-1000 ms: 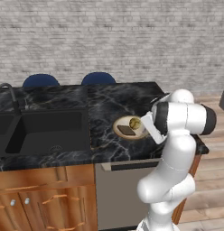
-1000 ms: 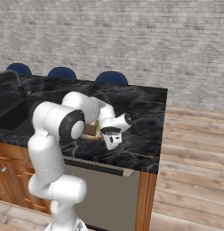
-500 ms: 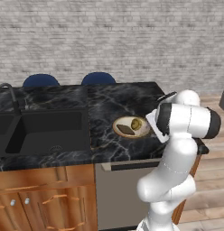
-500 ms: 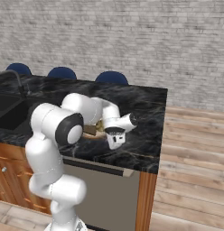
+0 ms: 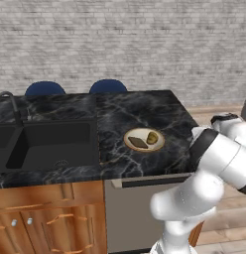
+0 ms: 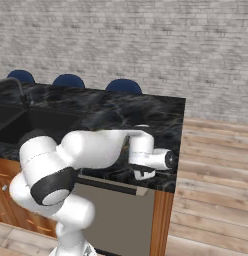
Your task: Pick up the heated bread from the toaster oven and place it in the bowl. Then move the bread bowl to the dining counter.
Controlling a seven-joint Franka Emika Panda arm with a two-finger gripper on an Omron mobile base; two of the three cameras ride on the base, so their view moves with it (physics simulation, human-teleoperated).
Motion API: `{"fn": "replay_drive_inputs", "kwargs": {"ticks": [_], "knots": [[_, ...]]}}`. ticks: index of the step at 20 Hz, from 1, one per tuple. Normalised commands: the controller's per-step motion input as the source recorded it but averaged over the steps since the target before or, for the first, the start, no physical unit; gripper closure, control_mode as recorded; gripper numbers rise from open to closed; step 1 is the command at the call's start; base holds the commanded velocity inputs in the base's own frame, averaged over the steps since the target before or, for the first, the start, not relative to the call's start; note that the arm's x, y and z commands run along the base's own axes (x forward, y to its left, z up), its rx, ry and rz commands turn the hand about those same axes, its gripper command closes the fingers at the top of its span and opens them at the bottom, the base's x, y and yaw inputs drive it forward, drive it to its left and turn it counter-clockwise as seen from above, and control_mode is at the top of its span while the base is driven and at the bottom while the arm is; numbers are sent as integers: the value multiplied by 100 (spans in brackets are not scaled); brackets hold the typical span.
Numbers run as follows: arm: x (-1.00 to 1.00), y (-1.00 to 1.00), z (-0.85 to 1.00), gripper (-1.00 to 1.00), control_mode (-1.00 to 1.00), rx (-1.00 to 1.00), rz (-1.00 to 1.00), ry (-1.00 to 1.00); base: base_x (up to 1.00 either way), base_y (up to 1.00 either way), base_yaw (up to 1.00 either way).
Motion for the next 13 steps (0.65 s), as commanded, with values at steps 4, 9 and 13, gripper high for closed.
{"fn": "replay_drive_inputs", "kwargs": {"ticks": [4,9,13], "knots": [[-100,-64,61,-100,-100,4,-10,-41,0,0,0],[-100,-57,62,-100,-100,6,-5,-48,0,0,0],[-100,-40,42,-100,-100,1,-1,-57,0,0,0]]}}
